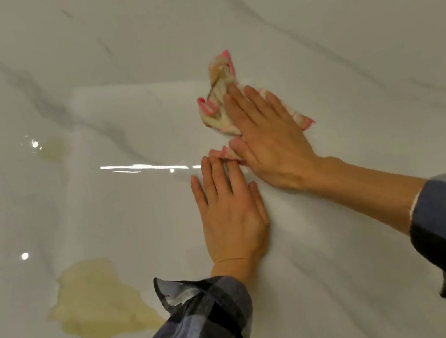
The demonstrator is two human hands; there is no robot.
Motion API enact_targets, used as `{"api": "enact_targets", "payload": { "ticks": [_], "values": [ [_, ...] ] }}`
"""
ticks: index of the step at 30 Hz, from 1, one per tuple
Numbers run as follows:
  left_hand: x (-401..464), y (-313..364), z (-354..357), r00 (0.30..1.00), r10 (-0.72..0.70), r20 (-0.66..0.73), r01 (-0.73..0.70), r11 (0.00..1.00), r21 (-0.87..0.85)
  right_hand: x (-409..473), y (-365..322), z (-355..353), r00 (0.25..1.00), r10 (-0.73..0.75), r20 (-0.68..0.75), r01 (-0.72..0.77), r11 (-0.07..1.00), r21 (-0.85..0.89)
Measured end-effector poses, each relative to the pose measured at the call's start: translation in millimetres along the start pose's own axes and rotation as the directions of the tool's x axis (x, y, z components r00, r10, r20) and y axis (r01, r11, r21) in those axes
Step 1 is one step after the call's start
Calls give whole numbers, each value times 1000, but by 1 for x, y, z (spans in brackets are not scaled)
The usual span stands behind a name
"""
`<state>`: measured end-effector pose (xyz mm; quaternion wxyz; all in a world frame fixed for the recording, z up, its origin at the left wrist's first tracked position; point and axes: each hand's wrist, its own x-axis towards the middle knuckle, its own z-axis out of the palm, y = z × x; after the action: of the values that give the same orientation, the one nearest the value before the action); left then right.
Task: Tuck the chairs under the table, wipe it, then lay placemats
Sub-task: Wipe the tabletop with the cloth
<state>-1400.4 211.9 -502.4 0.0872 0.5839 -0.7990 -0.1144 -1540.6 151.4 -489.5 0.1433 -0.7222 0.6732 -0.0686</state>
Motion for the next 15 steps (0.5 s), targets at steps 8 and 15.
{"api": "enact_targets", "payload": {
  "ticks": [8, 15],
  "values": [
    [-2, 2, 5, 999, 8, -38, -9, 1000, -10, 15, 25, -2, 959, 264, -106, -272, 960, -66],
    [-4, 1, 7, 1000, -8, -15, 8, 1000, -13, 145, 11, -21, 865, 499, -56, -494, 866, 81]
  ]
}}
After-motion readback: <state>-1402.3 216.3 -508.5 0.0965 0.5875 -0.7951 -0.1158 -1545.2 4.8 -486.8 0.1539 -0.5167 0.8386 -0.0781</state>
